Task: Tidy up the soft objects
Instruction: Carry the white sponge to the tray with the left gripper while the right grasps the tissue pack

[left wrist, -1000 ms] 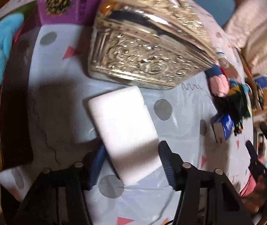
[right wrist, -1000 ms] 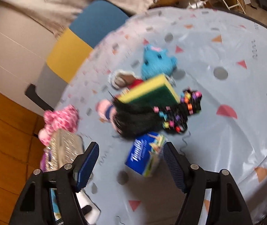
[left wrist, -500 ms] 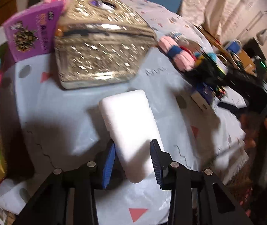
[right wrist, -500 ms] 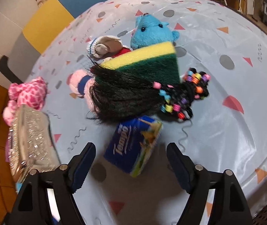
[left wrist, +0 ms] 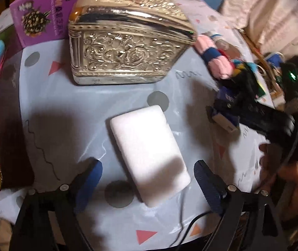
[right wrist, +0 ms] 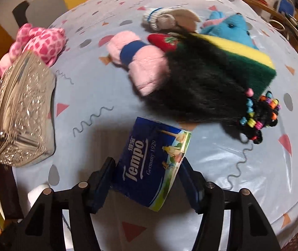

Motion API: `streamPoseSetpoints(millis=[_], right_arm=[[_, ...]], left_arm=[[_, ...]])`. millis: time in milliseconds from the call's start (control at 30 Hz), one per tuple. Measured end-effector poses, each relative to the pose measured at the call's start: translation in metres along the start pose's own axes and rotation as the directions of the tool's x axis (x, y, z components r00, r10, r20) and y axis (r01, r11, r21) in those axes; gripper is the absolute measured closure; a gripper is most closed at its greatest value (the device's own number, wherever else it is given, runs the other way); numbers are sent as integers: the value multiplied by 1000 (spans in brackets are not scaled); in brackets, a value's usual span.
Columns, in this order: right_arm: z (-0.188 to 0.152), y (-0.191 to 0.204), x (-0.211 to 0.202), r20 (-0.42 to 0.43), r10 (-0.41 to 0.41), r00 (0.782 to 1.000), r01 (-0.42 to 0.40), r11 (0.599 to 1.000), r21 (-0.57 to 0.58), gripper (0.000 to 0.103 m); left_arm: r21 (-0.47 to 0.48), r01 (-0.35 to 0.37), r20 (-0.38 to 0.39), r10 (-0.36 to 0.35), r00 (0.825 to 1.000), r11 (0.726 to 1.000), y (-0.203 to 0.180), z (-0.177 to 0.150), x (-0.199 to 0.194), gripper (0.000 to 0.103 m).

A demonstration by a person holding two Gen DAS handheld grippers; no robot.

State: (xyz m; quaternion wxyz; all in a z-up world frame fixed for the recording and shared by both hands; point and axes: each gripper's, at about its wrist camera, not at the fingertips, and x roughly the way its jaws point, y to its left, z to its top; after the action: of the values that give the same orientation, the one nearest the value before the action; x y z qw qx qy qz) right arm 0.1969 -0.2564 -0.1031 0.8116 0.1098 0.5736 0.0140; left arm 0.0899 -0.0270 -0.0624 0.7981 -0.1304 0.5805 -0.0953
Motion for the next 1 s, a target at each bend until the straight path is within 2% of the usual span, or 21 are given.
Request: streamPoseSetpoints(millis=[100,167,200,267,333,367,500,533,733,833,933,1000], right_arm=[[2,-10,1,-12,35,999,-34,999,37,40],[3,-12,2,-16,39,999,-39,998,42,40],[4,-12,2,-19,37,999,-36,999,40,40],[3,-11,2,-20,37,999,-36,999,39,39],[3,-11,4,-23,38,999,-38,999,33,38],[2,-8,4,-25,33,999,-33,999,27,38],[1,6,7,-16,-23,1000,22,999,-35,40],[0,7,7,-10,-42,999,42,998,-50,43],[-5,11,6,13,-78,997,79,992,-97,44],[-8,15,7,25,-109,994,112,984,-136,44],[-9,14,6,26,-107,994,110,985,-133,44],[-9,15,7,29,-112,993,115,984,-139,44]], left_arm=[[-54,-43,-35,41,999,998,-6,11,8,13],[-51,-79,-39,77,996,996,-13,17,12,15],[-33,-101,-40,100,994,994,-18,19,17,19],[1,-135,-43,135,990,991,-20,19,25,36],[57,-157,16,156,988,986,-25,13,24,44],[84,-156,33,154,987,984,-26,11,23,44],[124,-92,62,85,994,988,-21,4,16,46],[134,-70,68,61,996,989,-18,0,14,46],[185,26,128,-51,990,982,-11,-16,-14,46],[212,73,183,-113,977,974,-13,-18,-44,45],[245,88,262,-153,953,965,-11,-19,-81,44],[228,94,314,-165,935,969,5,-21,-109,44]])
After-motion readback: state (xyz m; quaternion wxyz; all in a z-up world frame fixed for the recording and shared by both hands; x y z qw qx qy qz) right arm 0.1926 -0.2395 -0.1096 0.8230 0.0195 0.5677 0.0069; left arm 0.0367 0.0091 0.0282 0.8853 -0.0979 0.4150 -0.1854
